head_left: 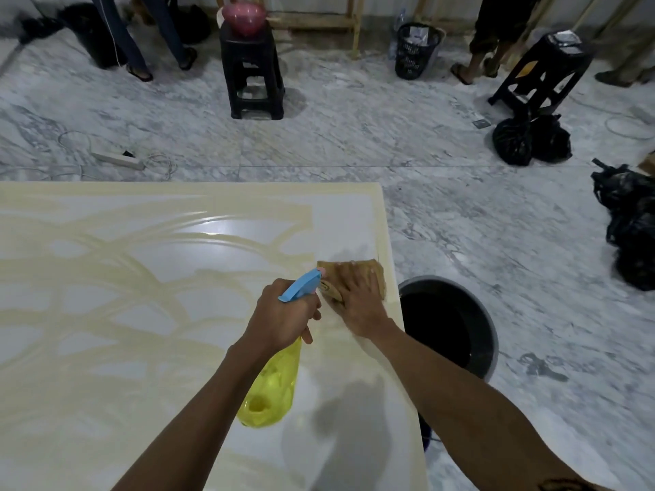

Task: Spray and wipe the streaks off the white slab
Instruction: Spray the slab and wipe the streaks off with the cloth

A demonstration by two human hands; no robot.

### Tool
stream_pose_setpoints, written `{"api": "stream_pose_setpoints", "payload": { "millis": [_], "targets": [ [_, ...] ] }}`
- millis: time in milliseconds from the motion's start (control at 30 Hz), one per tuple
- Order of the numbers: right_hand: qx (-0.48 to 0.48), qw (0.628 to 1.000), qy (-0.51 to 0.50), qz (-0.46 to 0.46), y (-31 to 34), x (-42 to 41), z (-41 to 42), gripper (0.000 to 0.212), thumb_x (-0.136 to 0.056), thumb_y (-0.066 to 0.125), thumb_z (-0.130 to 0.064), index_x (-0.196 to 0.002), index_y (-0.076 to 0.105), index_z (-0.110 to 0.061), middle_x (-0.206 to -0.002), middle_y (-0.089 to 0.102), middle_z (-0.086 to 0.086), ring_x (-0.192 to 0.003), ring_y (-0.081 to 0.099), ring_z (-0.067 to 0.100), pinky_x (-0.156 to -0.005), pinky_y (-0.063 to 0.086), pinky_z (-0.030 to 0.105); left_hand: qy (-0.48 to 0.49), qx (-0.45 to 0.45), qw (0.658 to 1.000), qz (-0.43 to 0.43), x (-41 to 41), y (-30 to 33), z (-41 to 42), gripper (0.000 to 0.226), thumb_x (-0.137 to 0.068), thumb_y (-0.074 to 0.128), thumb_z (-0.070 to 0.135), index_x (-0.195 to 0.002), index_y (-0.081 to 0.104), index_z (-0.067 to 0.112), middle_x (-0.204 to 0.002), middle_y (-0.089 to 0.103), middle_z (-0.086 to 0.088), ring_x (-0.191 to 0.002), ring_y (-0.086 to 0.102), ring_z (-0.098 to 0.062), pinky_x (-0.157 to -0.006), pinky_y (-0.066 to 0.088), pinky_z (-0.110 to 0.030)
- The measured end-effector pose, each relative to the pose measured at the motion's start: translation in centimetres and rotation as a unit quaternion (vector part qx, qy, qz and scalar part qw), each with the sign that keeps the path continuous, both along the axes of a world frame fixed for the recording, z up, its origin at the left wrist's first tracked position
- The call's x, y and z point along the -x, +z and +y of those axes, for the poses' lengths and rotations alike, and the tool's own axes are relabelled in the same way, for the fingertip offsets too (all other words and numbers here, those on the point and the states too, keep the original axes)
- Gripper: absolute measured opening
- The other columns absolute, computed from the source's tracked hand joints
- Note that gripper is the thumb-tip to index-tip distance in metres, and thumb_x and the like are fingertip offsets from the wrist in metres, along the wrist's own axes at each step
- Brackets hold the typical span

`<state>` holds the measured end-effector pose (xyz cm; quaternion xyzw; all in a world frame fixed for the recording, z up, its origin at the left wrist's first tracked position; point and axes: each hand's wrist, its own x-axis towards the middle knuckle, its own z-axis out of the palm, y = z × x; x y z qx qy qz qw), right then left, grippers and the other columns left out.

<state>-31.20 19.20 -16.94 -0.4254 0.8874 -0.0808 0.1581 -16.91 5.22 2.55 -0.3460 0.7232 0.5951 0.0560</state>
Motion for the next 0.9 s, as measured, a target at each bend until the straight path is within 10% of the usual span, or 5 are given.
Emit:
{"api": "stream_pose_setpoints", "payload": {
  "millis": [167,400,633,800,900],
  "targets": [
    [-0.03,0.999,-0.004,-0.015,0.9,-10.9,6.3,0.063,-0.098,0.015,-0.058,-0.158,0.005,-0.038,-0.167,-0.003,-0.001,-0.153,-0.009,0.027,-0.12,-0.006,0.057,-0.013,-0.007,1.0,0.017,-6.4,0.8,2.6,0.044,-0.074,0.054,0.022,-0.101,0.074,0.05,-0.068,0.073,-0.001,-0.073,0.075,-0.044,-0.066,0.064,-0.053],
    [-0.015,0.99,-0.024,-0.139,7.1,-23.1,11.1,0.049,-0.098,0.036,-0.05,-0.142,0.046,-0.031,-0.147,0.051,0.006,-0.135,0.047,0.029,-0.113,0.033,0.052,-0.019,-0.024,0.999,0.009,-12.9,2.0,4.9,0.047,-0.069,0.052,0.018,-0.105,0.076,0.035,-0.066,0.073,-0.005,-0.079,0.073,-0.053,-0.065,0.065,-0.055],
    [0.237,0.813,-0.385,-0.366,14.8,-9.2,2.9,0.051,-0.101,0.041,-0.054,-0.122,0.062,-0.012,-0.114,0.067,0.009,-0.105,0.063,0.029,-0.095,0.052,0.04,0.004,0.001,1.0,0.014,-9.0,3.6,0.2,0.046,-0.074,0.054,0.014,-0.11,0.076,0.03,-0.077,0.073,-0.012,-0.079,0.075,-0.049,-0.066,0.065,-0.056],
    [0.25,0.915,-0.254,-0.188,14.6,4.5,-6.0,0.046,-0.101,0.036,-0.047,-0.12,0.061,-0.013,-0.093,0.067,0.01,-0.075,0.059,0.016,-0.069,0.039,0.029,0.03,-0.004,0.999,0.032,-3.4,3.0,-5.3,0.052,-0.078,0.054,0.011,-0.122,0.074,0.028,-0.083,0.069,-0.014,-0.078,0.075,-0.04,-0.05,0.06,-0.038],
    [0.202,0.962,-0.156,-0.1,10.8,11.9,-12.1,0.044,-0.107,0.036,-0.033,-0.149,0.04,-0.023,-0.145,0.052,0.014,-0.121,0.057,0.032,-0.096,0.046,0.045,0.043,0.007,0.998,0.037,-0.9,1.4,-7.7,0.049,-0.071,0.052,0.02,-0.111,0.072,0.039,-0.079,0.071,-0.012,-0.079,0.074,-0.046,-0.053,0.061,-0.04]
  ]
}}
